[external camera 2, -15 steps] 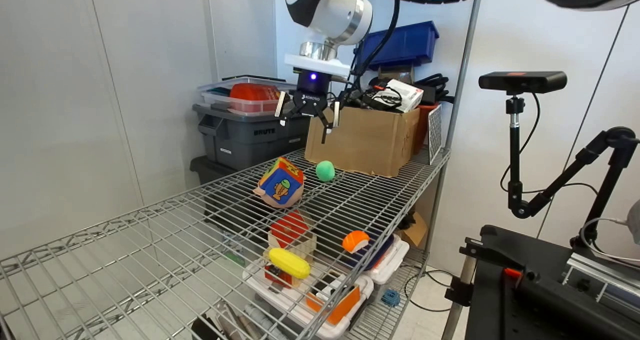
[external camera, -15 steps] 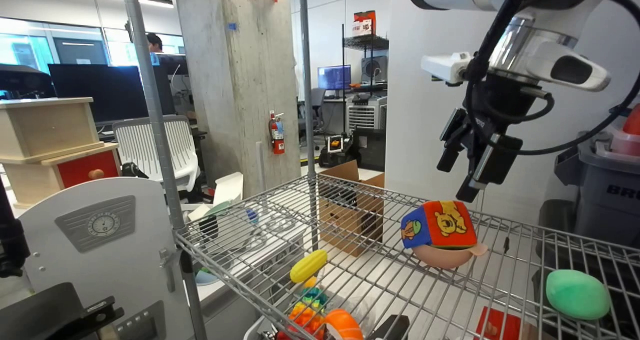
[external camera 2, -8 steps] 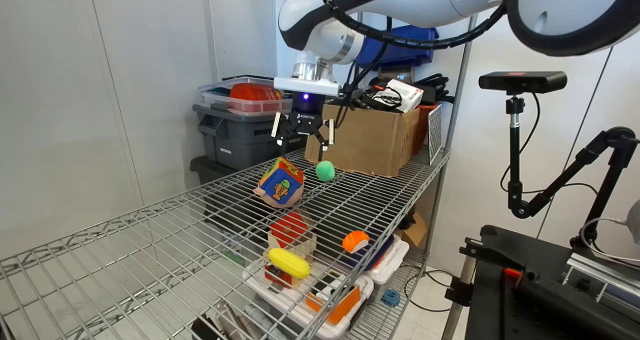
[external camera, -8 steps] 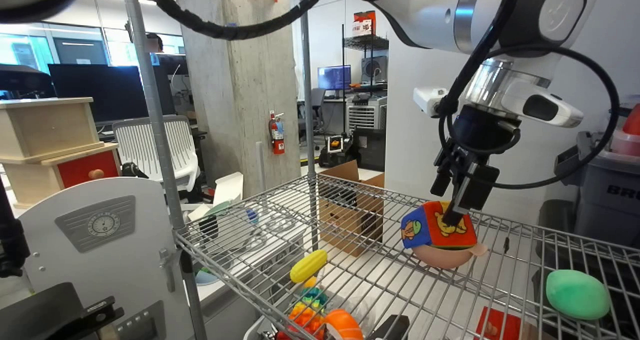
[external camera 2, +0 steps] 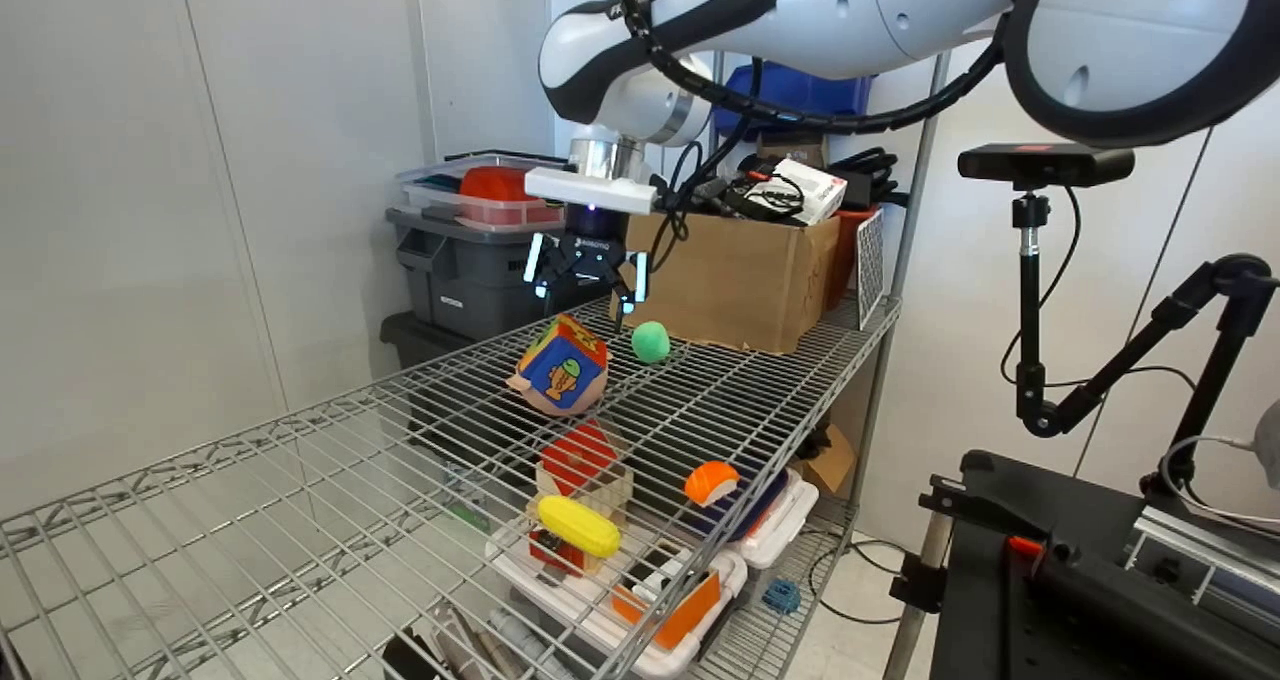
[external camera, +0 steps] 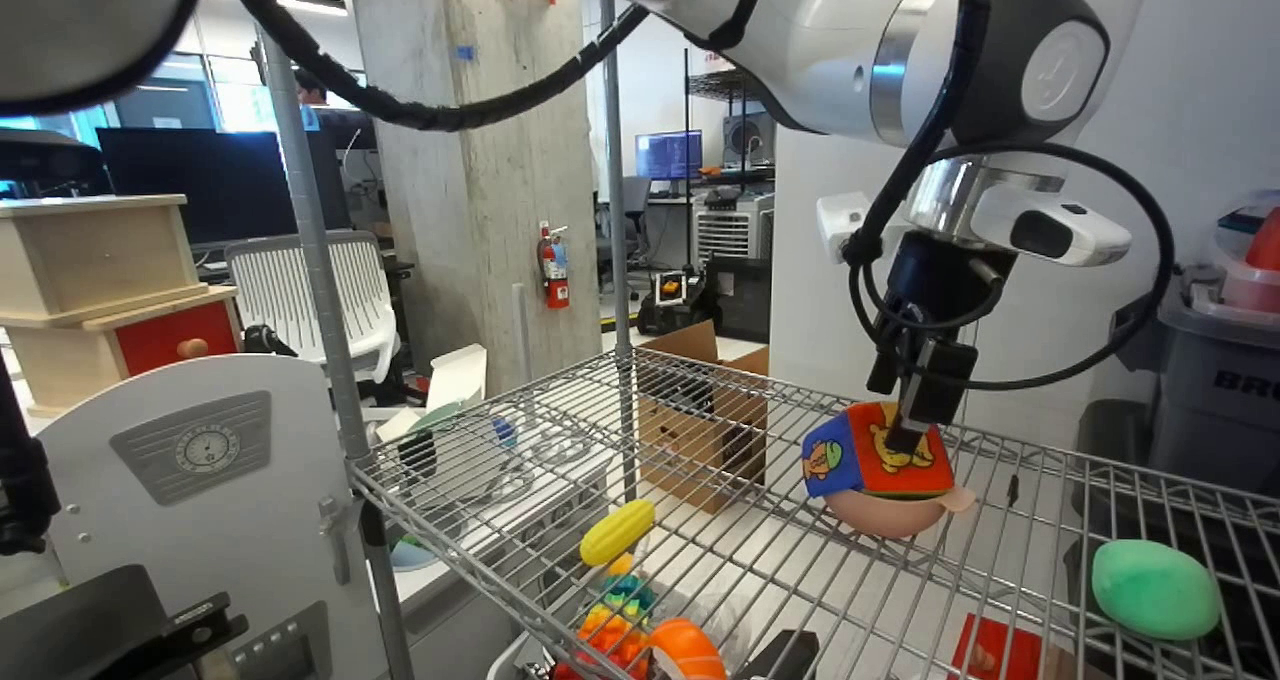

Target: Remove the cube from the bowl and put it on the shelf

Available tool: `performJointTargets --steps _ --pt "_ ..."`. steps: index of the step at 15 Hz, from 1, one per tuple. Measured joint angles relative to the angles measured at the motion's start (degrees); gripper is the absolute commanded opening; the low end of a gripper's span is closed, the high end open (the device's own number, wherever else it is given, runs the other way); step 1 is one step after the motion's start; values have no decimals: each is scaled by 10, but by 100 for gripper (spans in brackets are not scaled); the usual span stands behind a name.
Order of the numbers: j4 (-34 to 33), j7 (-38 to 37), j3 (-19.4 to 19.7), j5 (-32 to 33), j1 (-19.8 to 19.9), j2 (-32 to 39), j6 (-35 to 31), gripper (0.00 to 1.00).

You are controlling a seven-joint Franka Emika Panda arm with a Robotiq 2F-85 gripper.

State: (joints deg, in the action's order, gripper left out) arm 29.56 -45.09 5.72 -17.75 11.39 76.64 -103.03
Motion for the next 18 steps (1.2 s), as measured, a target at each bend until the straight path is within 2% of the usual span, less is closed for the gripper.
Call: performJointTargets --steps 5,18 --pt "-3 -18 -1 2 -14 0 -39 100" --pt "-4 -77 13 22 -26 14 -69 100"
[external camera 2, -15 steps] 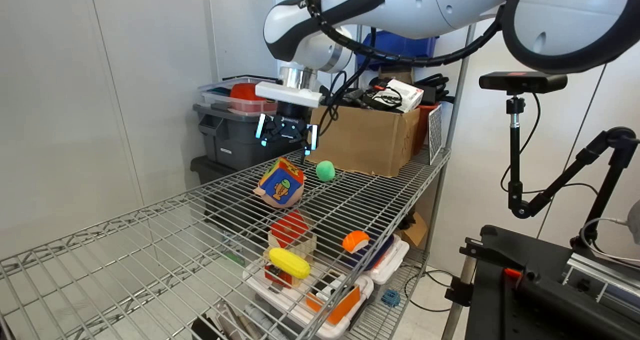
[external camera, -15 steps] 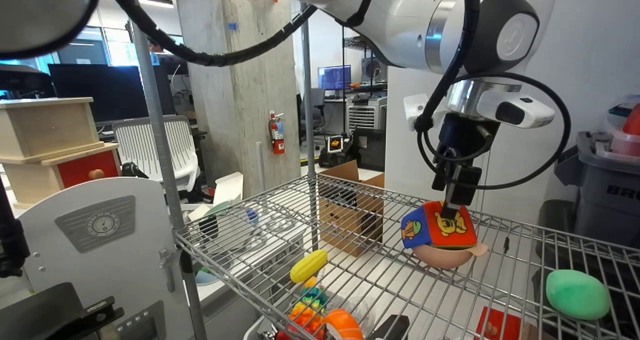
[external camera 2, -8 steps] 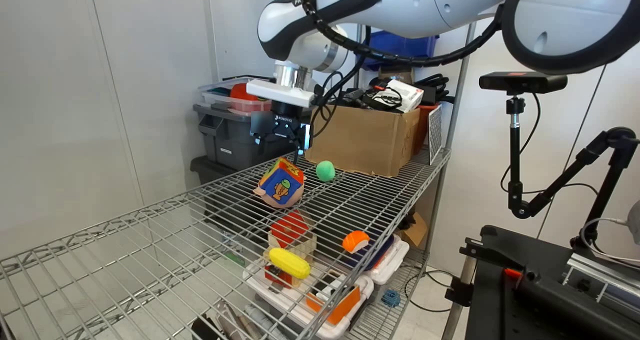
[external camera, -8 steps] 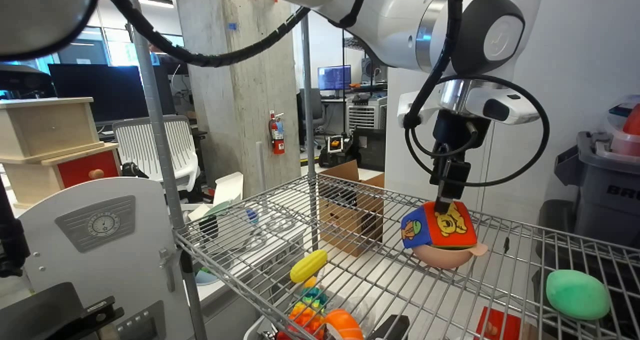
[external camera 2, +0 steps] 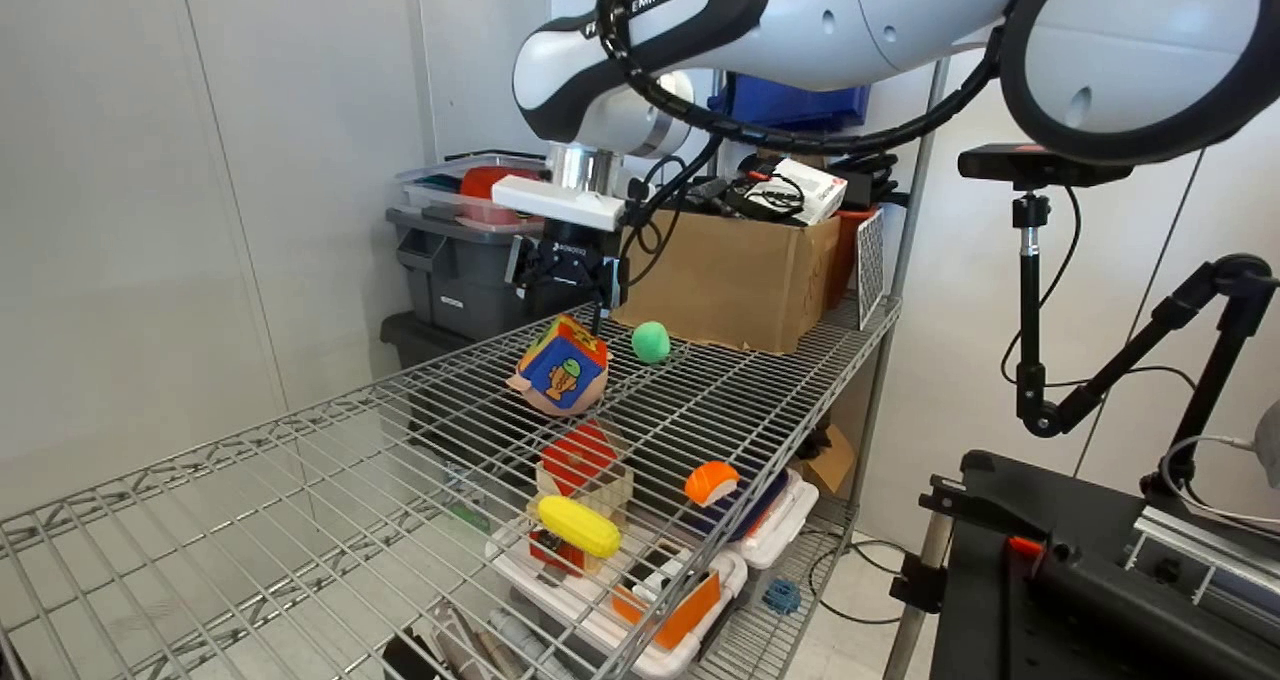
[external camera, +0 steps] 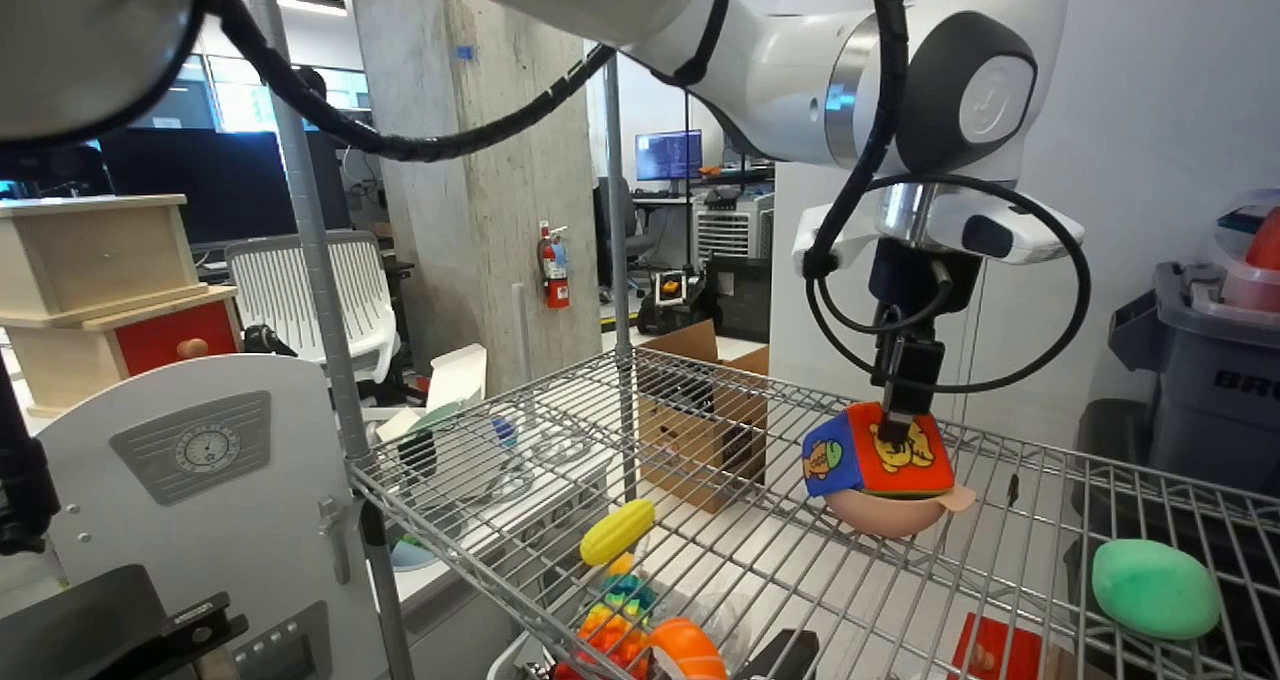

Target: Remove the cube from the bowl and put it on the shelf

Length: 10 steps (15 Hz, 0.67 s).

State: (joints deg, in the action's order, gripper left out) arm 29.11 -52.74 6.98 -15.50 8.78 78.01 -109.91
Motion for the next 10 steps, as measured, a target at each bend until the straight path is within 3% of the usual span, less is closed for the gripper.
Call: performJointTargets --steps 1,2,5,10 --pt "0 -4 4 6 -2 2 -2 77" --pt "0 -9 7 10 -4 3 -2 74" --pt "-8 -27 10 37 -7 13 1 49" --pt "-33 -41 5 61 -7 26 4 16"
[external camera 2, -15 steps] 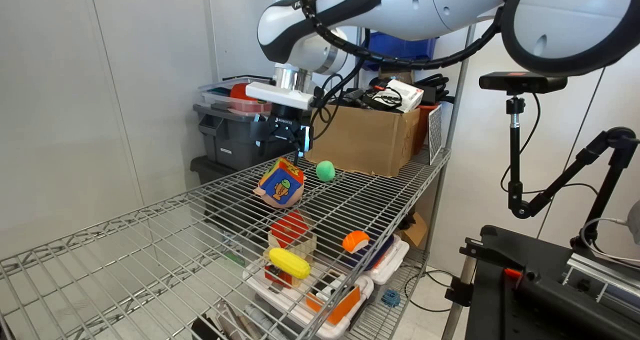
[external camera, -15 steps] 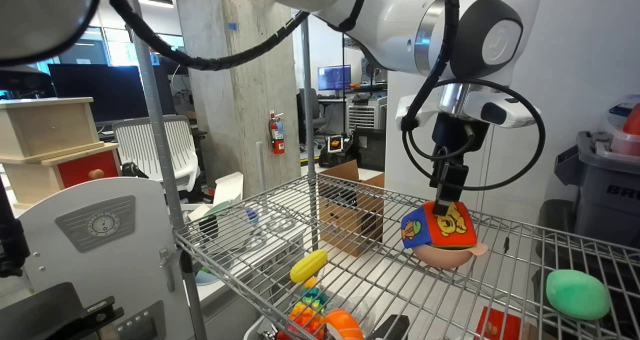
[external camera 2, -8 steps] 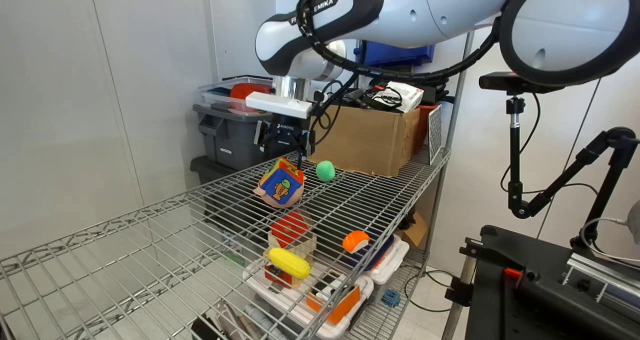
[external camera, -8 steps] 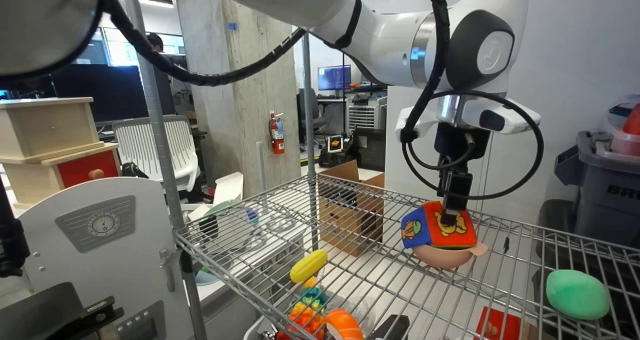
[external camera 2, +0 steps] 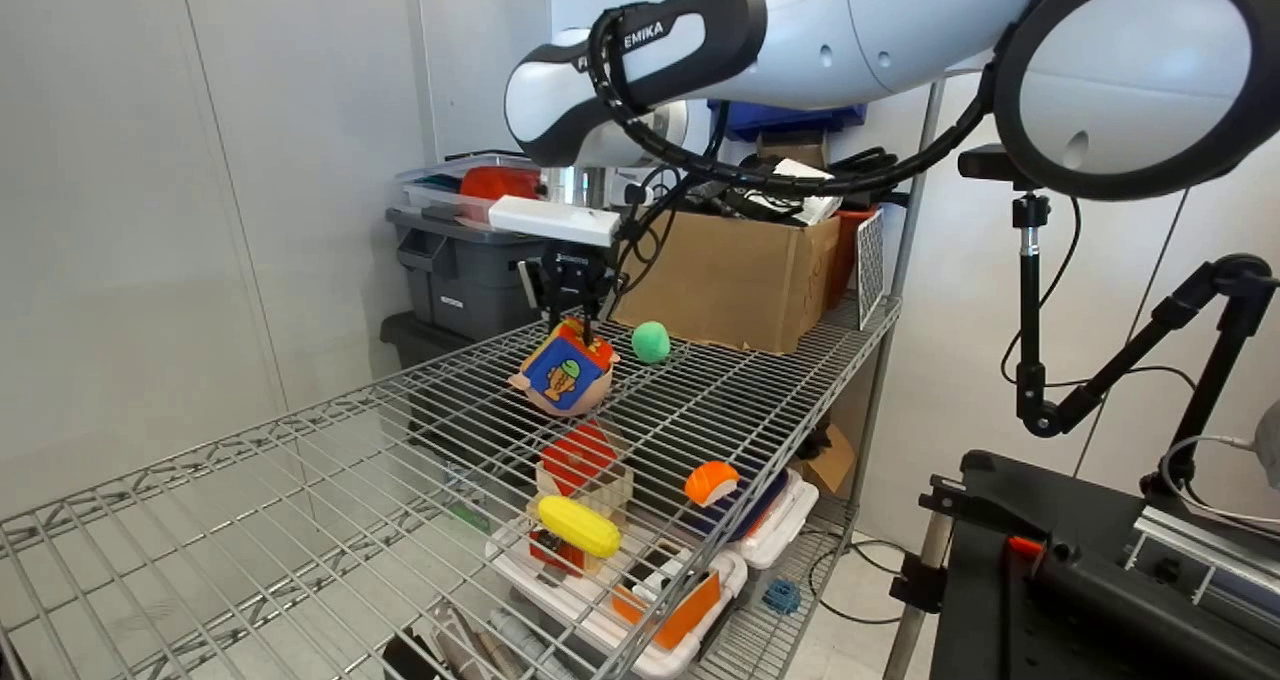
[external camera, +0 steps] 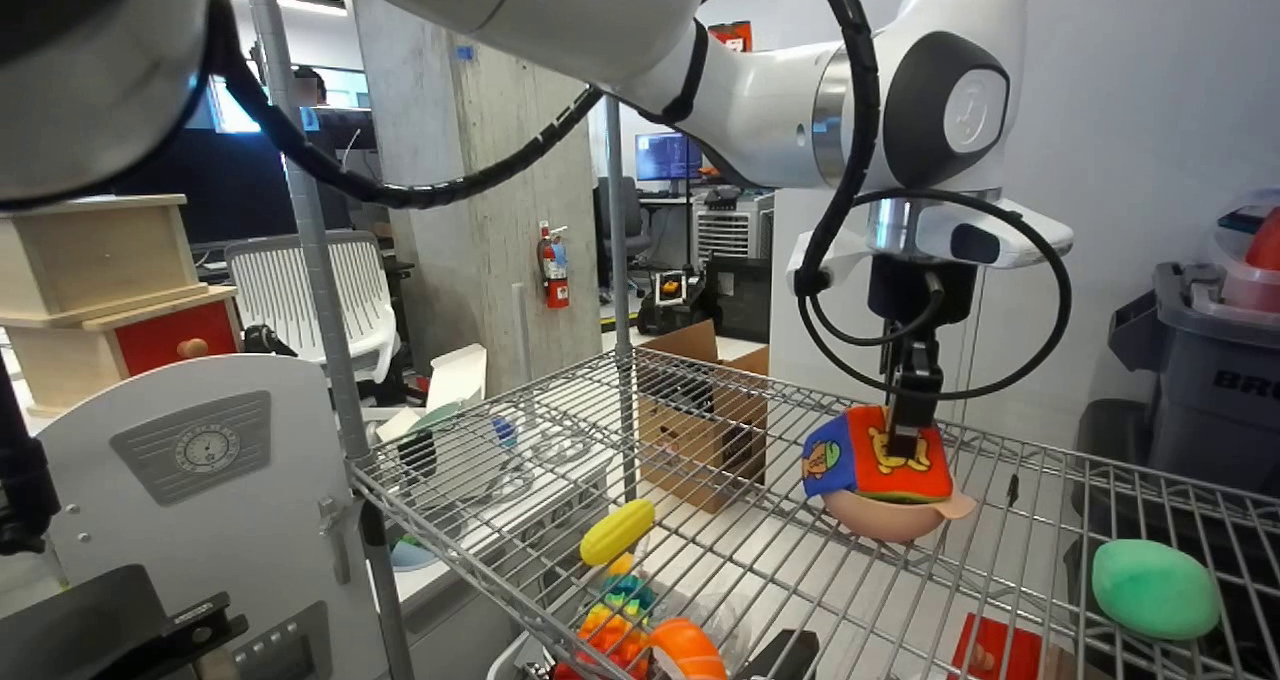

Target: Remove the cube from the bowl and put it on the shelf

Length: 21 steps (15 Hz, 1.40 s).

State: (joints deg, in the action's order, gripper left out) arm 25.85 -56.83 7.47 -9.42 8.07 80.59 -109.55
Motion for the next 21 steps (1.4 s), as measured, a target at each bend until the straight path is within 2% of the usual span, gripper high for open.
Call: performJointTargets --steps 2,4,6,9,13,17,21 --pt "0 0 -5 1 0 -1 -2 4" --pt "0 1 -12 1 0 -2 -2 1" --pt "0 2 -25 1 0 -5 -2 4" --pt "0 10 -58 -5 1 -13 0 1" --pt "0 35 -101 -29 2 -34 8 2" --pt "0 67 -139 -62 2 -66 48 2" --pt "1 91 -159 -76 -6 -95 110 2"
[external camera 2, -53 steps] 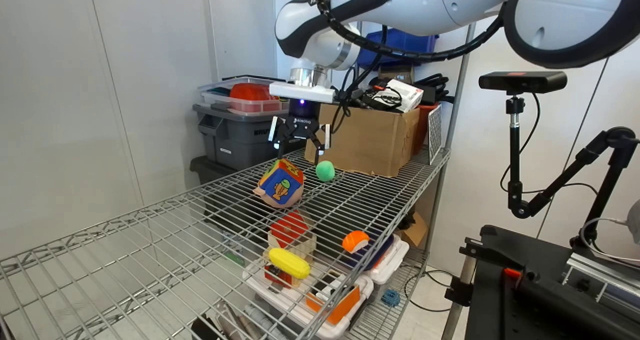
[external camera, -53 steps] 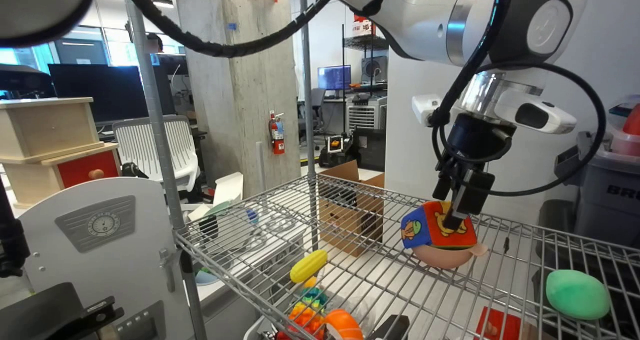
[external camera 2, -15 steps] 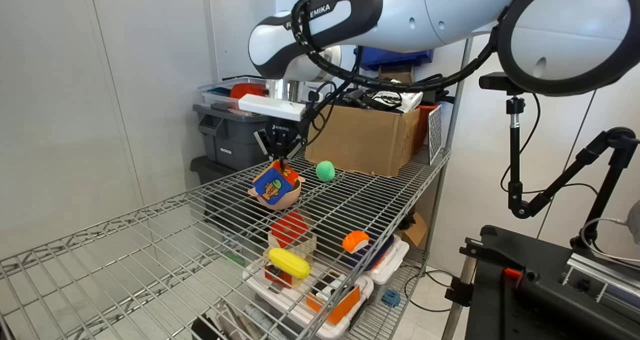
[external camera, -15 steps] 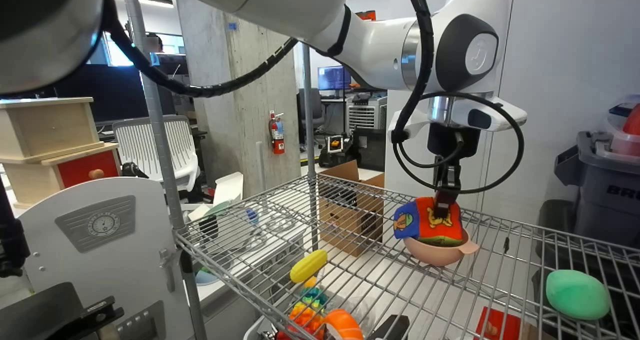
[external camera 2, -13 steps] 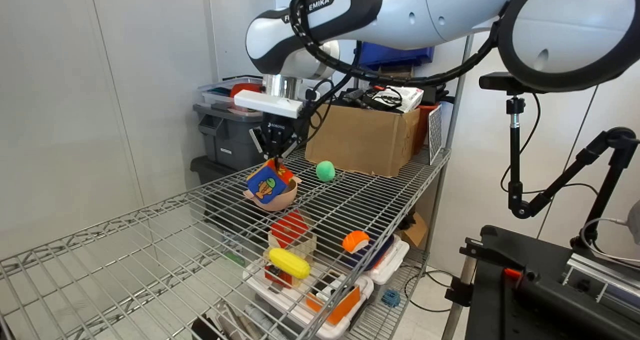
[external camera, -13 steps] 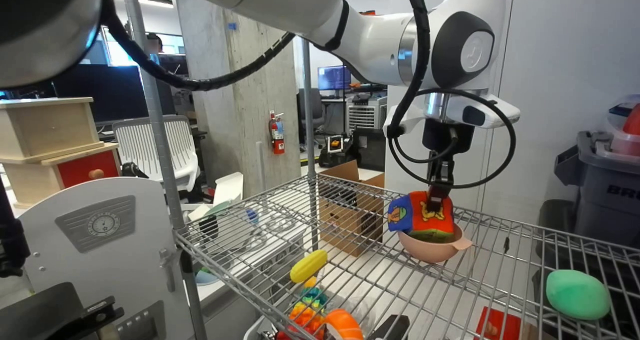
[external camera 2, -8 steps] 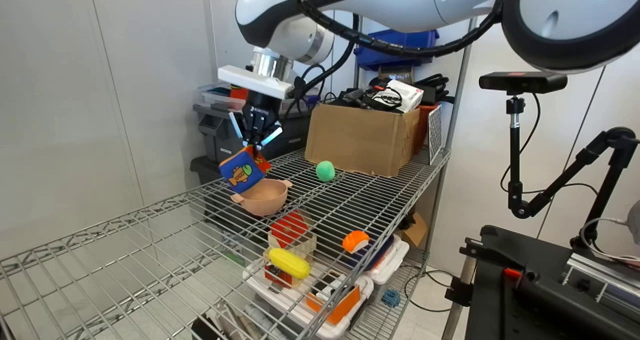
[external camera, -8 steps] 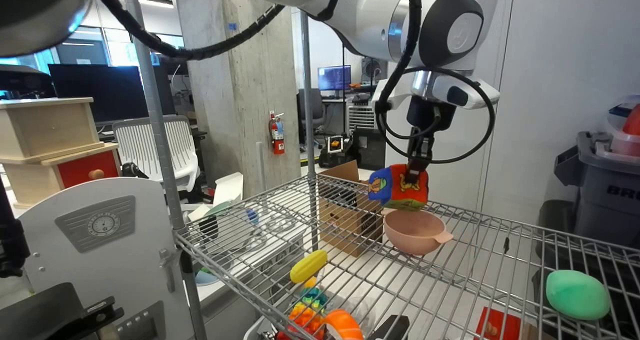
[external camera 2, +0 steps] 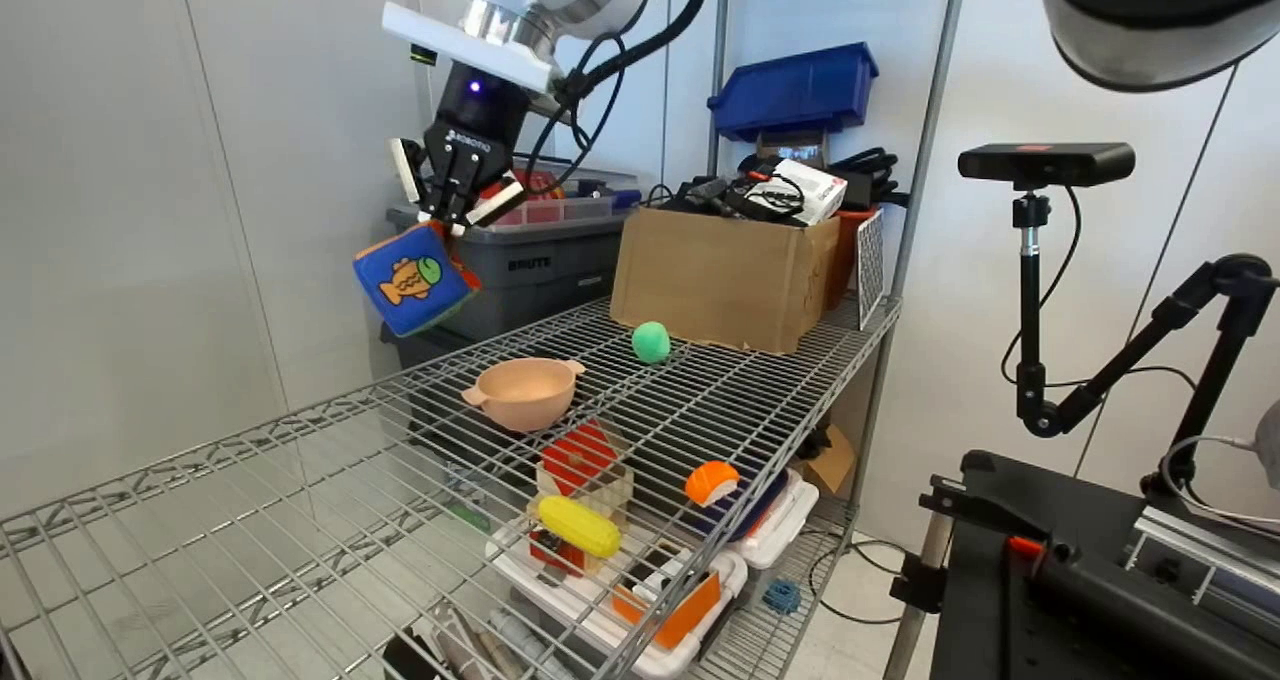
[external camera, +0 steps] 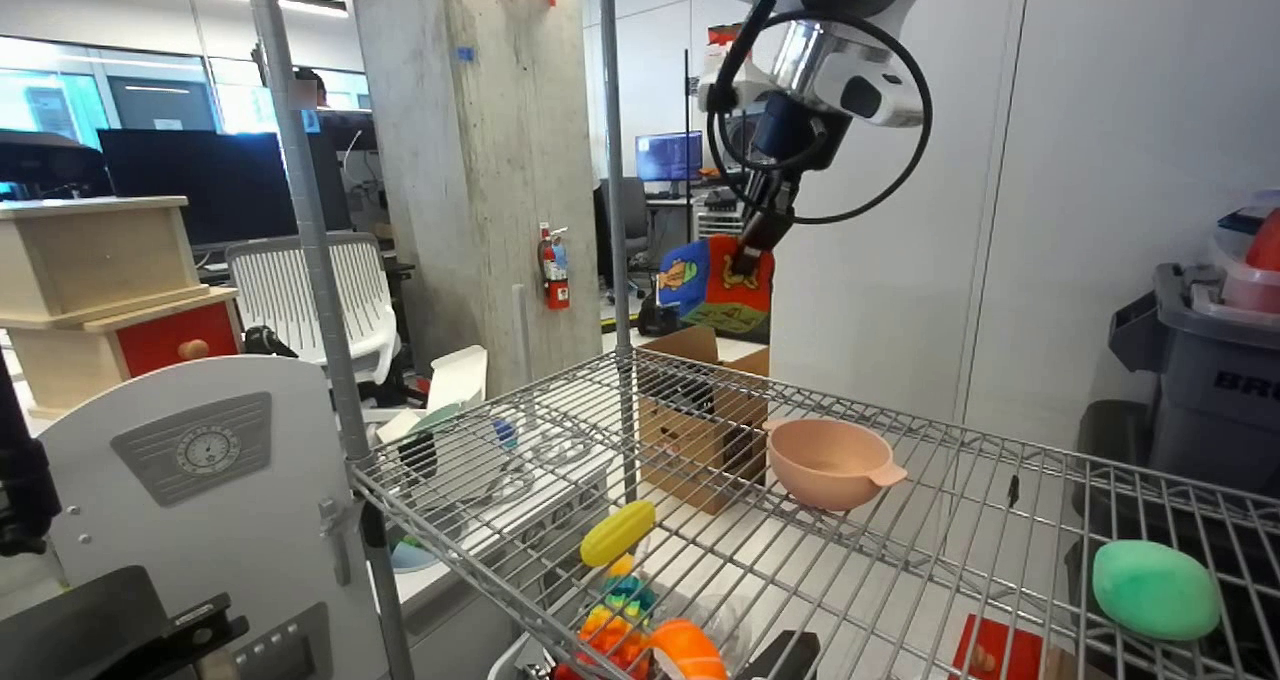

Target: Remove the cube from the bowl and put it on the shelf

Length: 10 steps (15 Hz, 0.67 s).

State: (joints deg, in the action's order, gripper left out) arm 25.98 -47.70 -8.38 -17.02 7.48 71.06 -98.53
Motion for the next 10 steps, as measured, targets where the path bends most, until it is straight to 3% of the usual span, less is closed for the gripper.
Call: performJointTargets --steps 10 --pt "4 -22 26 25 -42 22 92 2"
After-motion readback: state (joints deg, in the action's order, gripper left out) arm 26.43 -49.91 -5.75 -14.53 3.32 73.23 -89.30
